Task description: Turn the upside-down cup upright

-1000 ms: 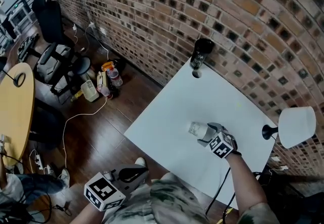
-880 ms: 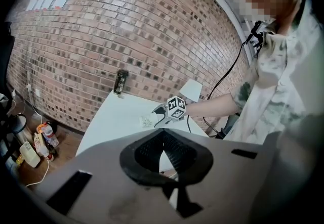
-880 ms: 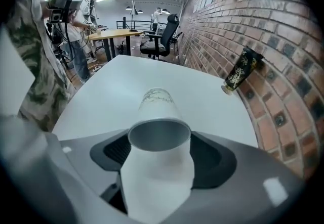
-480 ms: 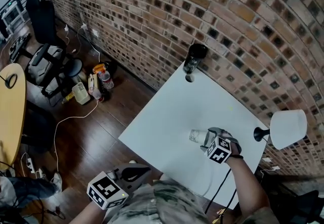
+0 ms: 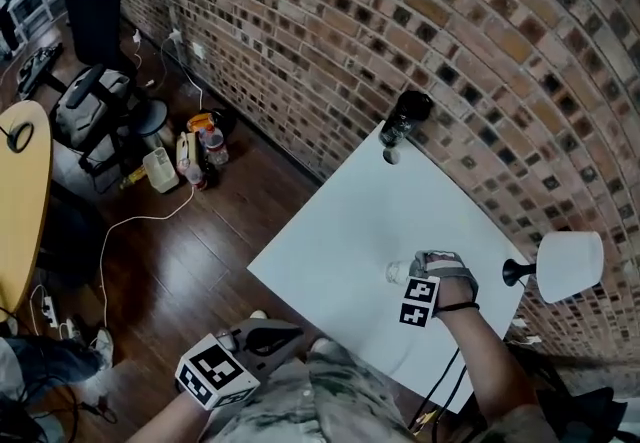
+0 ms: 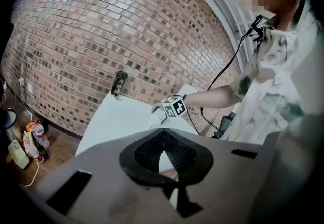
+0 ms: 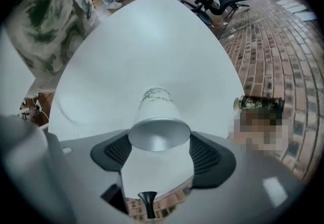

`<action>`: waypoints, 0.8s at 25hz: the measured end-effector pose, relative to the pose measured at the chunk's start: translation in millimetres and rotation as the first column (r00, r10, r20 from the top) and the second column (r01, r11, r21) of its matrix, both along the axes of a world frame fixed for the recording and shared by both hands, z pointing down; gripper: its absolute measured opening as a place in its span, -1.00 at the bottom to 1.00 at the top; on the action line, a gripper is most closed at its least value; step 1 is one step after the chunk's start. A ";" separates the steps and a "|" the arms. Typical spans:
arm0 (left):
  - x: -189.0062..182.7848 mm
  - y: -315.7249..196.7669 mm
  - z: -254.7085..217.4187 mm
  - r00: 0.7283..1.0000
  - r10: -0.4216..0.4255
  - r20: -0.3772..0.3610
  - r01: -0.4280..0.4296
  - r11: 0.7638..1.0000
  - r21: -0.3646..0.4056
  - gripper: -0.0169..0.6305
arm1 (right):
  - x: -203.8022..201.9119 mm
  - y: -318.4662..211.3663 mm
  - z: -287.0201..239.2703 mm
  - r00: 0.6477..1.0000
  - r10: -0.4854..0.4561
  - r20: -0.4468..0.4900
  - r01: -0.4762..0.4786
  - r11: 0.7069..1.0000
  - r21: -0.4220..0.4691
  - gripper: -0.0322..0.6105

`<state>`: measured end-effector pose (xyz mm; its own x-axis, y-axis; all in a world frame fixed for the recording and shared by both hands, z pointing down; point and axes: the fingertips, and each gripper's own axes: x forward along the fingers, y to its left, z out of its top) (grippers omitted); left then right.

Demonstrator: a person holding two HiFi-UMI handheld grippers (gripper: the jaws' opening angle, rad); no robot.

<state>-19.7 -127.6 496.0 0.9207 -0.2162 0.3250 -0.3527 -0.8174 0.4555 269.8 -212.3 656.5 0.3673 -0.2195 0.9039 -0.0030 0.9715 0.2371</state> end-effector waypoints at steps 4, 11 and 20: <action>-15.0 0.3 4.1 1.000 0.004 -0.004 -0.005 1.000 -0.013 -0.93 | -17.2 2.5 -1.7 0.998 -0.045 -0.046 0.044 0.999 -0.024 0.21; -27.9 0.0 10.0 1.000 0.020 -0.006 -0.020 0.999 -0.027 -0.93 | -43.3 3.2 0.8 0.998 -0.059 -0.006 0.058 0.998 -0.025 0.22; -39.3 2.5 16.3 0.999 0.039 -0.001 -0.039 0.998 -0.052 -0.93 | -59.6 4.2 6.8 0.996 -0.034 0.082 0.037 0.999 -0.034 0.25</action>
<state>-59.0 -125.1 512.3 0.9280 -0.1625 0.3352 -0.3209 -0.8059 0.4975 210.2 -208.1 663.4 0.2850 -0.1986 0.9377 0.0137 0.9790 0.2032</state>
